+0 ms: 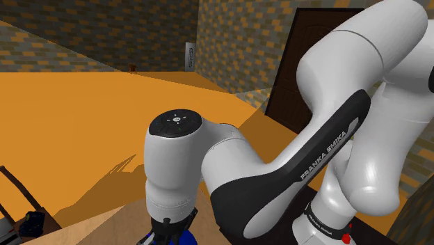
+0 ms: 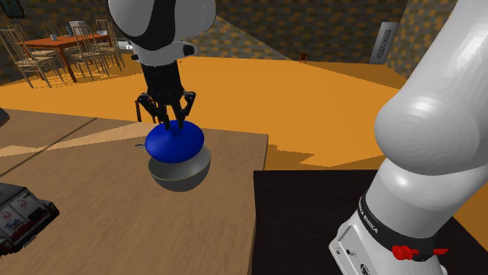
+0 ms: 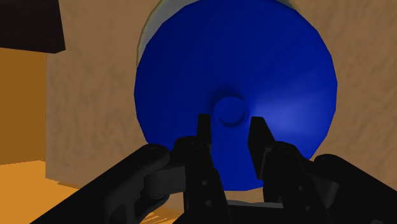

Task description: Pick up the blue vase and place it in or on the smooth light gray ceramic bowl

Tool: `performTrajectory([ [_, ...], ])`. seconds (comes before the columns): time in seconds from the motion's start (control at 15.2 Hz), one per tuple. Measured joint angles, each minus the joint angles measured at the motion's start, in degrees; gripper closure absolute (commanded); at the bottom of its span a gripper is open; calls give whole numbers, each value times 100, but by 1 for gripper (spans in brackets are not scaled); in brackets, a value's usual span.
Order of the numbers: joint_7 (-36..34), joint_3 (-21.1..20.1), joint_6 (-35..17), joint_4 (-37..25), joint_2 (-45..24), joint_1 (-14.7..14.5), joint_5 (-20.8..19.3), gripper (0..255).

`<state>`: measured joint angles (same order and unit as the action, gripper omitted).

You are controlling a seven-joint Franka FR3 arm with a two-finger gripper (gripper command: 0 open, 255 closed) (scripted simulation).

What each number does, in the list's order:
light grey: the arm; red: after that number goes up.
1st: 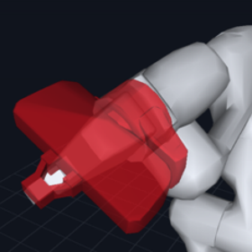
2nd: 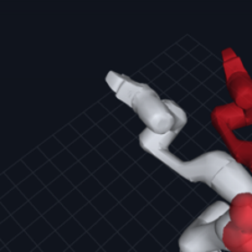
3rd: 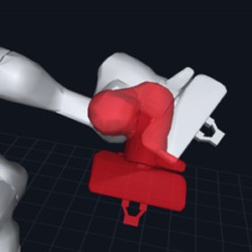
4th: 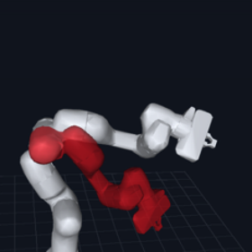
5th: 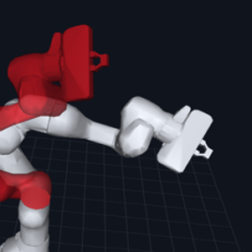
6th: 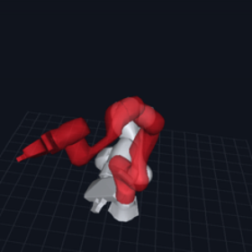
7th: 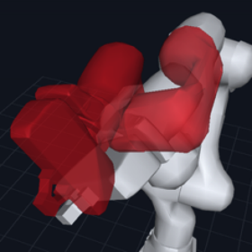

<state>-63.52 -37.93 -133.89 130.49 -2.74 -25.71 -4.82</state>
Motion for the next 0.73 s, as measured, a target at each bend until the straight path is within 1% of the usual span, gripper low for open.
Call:
performTrajectory([
  [0.4, -295, 49, -415, 131, -382, -53, -382, 255],
  [0.73, -310, 65, -473, 158, -419, -51, -423, 255],
])
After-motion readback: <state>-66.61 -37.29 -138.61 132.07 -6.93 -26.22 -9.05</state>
